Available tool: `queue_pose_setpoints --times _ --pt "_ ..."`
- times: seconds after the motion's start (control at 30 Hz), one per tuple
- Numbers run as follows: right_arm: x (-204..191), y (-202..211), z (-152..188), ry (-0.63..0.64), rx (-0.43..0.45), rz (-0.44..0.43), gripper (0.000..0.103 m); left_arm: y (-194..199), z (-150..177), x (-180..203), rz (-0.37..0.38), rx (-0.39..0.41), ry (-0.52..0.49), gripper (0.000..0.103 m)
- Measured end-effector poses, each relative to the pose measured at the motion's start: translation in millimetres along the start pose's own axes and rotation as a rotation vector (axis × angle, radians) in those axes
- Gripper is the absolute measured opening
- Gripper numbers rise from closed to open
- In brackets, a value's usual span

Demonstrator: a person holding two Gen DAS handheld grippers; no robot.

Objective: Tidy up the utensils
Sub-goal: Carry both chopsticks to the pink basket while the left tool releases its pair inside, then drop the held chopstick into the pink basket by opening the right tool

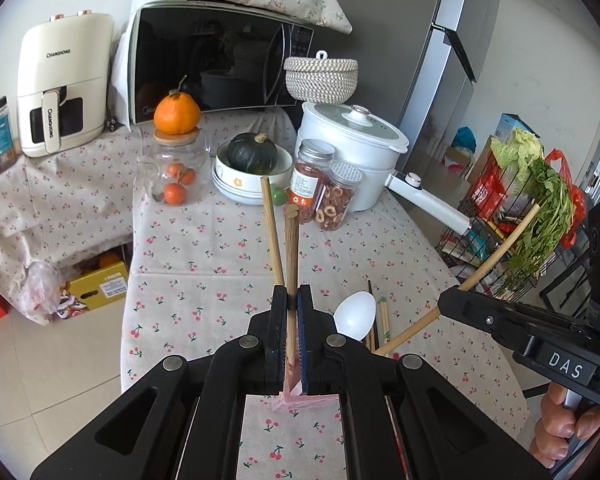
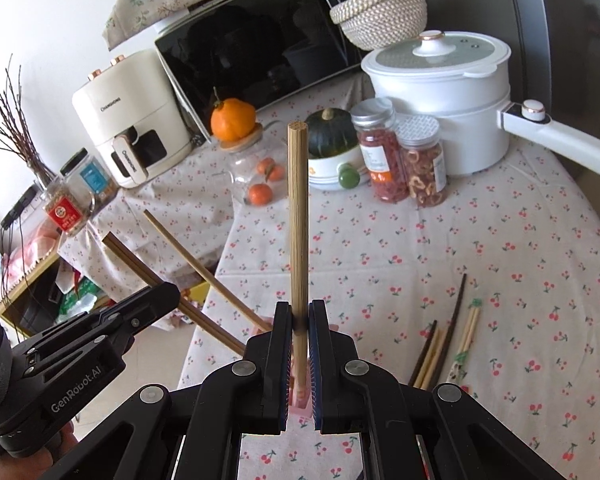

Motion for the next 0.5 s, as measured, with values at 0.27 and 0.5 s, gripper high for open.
queue_pose_setpoints --times 0.27,0.5 --pt "-4.6 -22.5 8.4 0.030 -0.069 0.039 0.005 -5.6 2.1 -0.4 0.021 -0.001 0.009 0.006" --pt "-3.6 -37.4 12.5 0.001 -0.103 0.029 0.006 3.0 4.8 -0.8 0.015 0.009 0.022 0.054"
Point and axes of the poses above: each gripper's, at about its wrist camera, not at the fingertips, and y roughly against the way its jaws point, x to its right, z to its underside, the point moved 8 cm from there along -y, roughly the way its jaws point, and after that the axes turned 6 degrees about z, right-handed, at the moved point
